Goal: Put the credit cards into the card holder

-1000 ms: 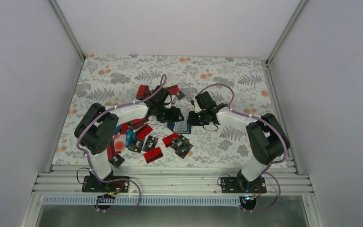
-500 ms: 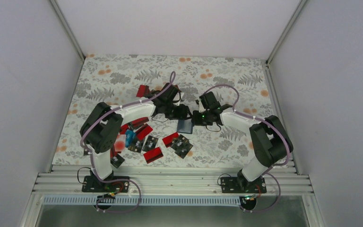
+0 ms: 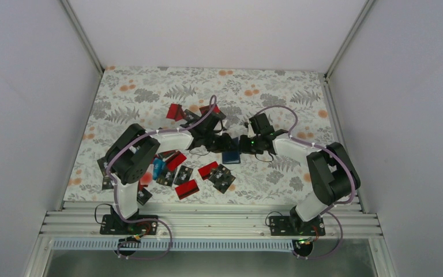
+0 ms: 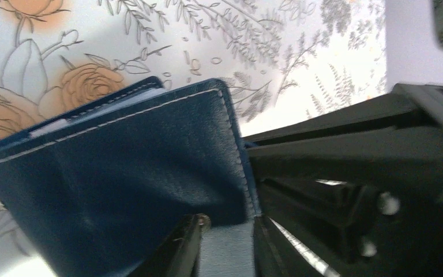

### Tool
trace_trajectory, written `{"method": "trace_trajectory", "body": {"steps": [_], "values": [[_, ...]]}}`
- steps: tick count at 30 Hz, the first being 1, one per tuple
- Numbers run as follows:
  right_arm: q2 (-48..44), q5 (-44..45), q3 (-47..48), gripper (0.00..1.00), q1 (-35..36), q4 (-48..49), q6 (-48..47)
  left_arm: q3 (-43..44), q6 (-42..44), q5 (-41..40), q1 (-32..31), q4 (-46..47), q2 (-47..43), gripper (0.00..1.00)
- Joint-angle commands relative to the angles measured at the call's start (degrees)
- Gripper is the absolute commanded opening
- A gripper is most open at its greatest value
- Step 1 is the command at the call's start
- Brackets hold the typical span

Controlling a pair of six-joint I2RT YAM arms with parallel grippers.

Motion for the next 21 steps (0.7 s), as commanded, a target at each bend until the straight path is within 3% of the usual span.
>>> {"method": "trace_trajectory", "body": {"steps": [1, 6, 14, 21], "values": [[-1.2, 0.0, -0.3, 0.04, -0.9, 1.2, -0.2, -1.8, -0.9, -4.7, -0.3, -0.1, -1.2, 0.18], [-1.9, 0.3, -0.1, 0.04, -1.2, 0.4, -0.8, -1.7, 0.9, -7.3, -0.4, -2.5, 0.7, 0.07], [-4.5, 1.7, -0.2, 0.04, -2.0, -1.8, -2.7, 0.9, 3.1, -13.6, -1.2, -8.7, 3.0, 0.05], [-3.2, -4.2, 1.6, 0.04, -1.8, -2.8, -6.4, 5.6, 5.3, -17.7, -3.0, -14.1, 6.3, 0.05]]}}
